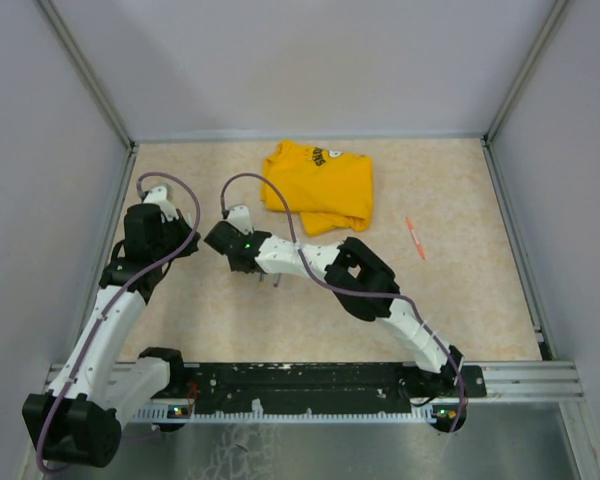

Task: Insert the pens into the pen caps
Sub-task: Move the pen cap to the center of the board.

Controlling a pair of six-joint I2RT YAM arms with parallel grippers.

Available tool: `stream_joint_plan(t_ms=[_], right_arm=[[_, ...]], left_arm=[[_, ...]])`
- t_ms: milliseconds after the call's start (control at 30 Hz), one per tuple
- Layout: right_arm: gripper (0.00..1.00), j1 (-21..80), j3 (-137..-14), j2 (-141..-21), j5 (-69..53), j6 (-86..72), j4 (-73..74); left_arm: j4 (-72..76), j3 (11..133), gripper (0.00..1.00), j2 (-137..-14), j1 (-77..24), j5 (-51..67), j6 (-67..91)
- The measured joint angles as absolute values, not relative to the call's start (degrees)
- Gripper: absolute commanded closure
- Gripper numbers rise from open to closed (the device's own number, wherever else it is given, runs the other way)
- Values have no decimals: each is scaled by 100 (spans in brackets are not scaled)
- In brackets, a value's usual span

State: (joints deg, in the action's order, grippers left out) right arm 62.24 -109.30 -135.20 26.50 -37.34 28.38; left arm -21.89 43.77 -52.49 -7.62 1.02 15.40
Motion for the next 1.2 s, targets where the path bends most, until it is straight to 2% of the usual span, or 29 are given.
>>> stream_joint_plan(t_ms=[367,633,967,1200], right_arm=[[83,6248,-10916,-13520,2652,-3607,2845],[91,6250,-10674,-13419,2624,-3483,2580],[94,6252,-8726,-12160,1806,-3015,1234],[96,6250,-7531,-10759,1505,-2840,486]], left_arm=[[-2189,4377,100,-5249,-762,102,1540],[-2189,4377,100,-5249,-762,93,1540],[-2189,4377,100,-5249,-762,49,1540],[-2189,4377,100,-5249,-762,54,1522]])
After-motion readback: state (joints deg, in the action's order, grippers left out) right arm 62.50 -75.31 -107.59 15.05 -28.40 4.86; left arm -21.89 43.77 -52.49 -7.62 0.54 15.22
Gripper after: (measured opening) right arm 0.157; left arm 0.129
